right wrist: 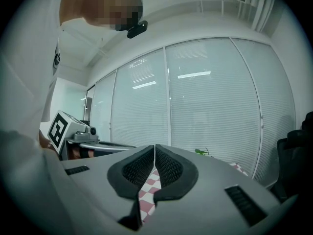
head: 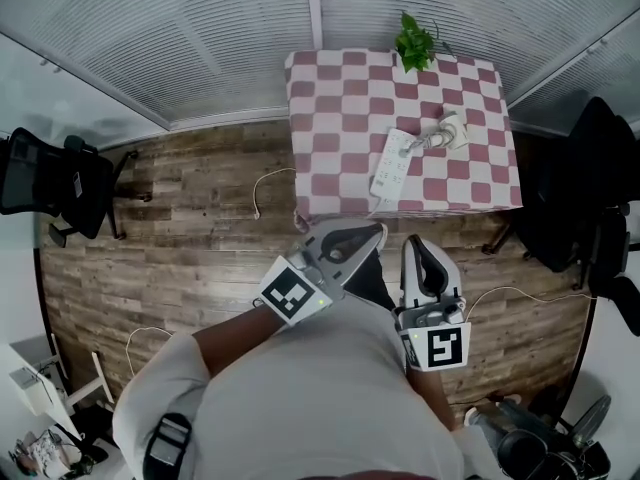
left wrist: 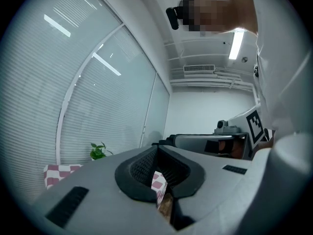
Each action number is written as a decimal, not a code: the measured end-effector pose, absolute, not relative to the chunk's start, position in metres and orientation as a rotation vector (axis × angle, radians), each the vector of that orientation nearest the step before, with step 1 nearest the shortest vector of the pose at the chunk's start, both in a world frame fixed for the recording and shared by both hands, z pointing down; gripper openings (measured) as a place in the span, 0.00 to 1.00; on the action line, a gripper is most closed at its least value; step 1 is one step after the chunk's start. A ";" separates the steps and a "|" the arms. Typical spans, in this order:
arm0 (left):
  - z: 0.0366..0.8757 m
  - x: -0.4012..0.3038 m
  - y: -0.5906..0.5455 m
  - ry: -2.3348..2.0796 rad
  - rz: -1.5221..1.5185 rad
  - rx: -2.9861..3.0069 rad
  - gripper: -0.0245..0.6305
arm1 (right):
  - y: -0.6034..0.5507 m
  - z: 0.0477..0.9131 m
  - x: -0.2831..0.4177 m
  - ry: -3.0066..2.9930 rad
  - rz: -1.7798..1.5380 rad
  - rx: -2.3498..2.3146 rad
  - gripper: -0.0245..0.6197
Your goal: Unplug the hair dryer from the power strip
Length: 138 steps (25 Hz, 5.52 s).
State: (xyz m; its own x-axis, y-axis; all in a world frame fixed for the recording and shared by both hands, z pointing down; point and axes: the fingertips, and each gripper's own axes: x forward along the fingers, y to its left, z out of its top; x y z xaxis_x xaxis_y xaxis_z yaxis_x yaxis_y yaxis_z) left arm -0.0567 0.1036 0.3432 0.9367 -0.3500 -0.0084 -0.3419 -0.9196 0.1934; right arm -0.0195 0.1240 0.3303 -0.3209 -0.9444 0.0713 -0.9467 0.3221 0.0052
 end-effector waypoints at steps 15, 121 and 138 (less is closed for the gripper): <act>0.342 0.044 0.023 -0.615 -0.053 2.889 0.08 | 0.042 0.336 0.105 -2.516 0.073 1.816 0.09; 0.761 0.080 -0.085 -0.353 1.593 2.689 0.08 | -0.114 0.737 0.098 -2.111 0.670 1.331 0.22; 0.762 0.081 -0.085 -0.281 1.786 2.625 0.08 | -0.113 0.734 0.099 -2.091 0.753 1.332 0.20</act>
State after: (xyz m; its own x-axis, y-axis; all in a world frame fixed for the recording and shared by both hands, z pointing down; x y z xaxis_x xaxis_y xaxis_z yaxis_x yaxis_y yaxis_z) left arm 0.0810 -0.0854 0.7617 0.3569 -0.1707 0.9184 -0.1192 -0.9835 -0.1364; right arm 0.0993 -0.1134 0.7339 -0.3625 -0.6163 0.6991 -0.9206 0.3539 -0.1654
